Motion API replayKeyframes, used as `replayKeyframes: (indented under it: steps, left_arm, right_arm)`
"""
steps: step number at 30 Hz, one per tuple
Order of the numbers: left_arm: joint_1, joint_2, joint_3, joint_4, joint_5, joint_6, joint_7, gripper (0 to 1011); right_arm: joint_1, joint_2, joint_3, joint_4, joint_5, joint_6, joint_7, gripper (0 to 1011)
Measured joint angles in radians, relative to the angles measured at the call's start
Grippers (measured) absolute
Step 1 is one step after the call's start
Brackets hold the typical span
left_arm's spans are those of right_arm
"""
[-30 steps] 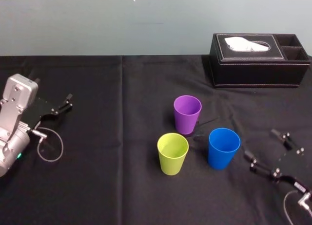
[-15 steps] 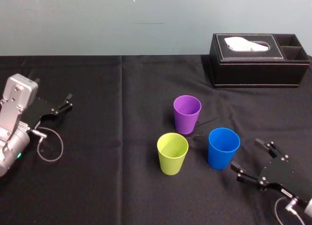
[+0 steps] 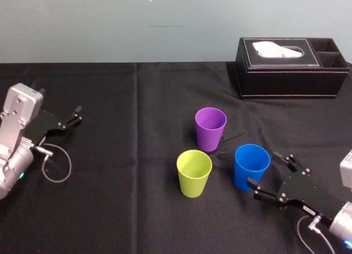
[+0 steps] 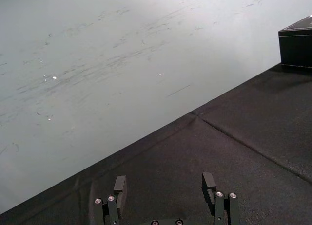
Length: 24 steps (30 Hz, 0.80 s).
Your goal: Stack the three plastic cups sequentially using one hand.
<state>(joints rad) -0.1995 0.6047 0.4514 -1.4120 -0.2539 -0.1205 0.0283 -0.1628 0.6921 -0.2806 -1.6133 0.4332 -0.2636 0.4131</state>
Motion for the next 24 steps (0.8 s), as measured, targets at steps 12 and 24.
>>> replayKeyframes:
  steps: [12,24]
  left_arm:
    - [0.000,0.000,0.000,0.000,0.000,0.000,0.000,1011]
    - [0.000,0.000,0.000,0.000,0.000,0.000,0.000,1011]
  right_arm:
    - [0.073,-0.053,-0.024,0.046,-0.025,0.044,0.052,1000]
    - [0.092,-0.069,-0.029,0.060,-0.032,0.061,0.061,994]
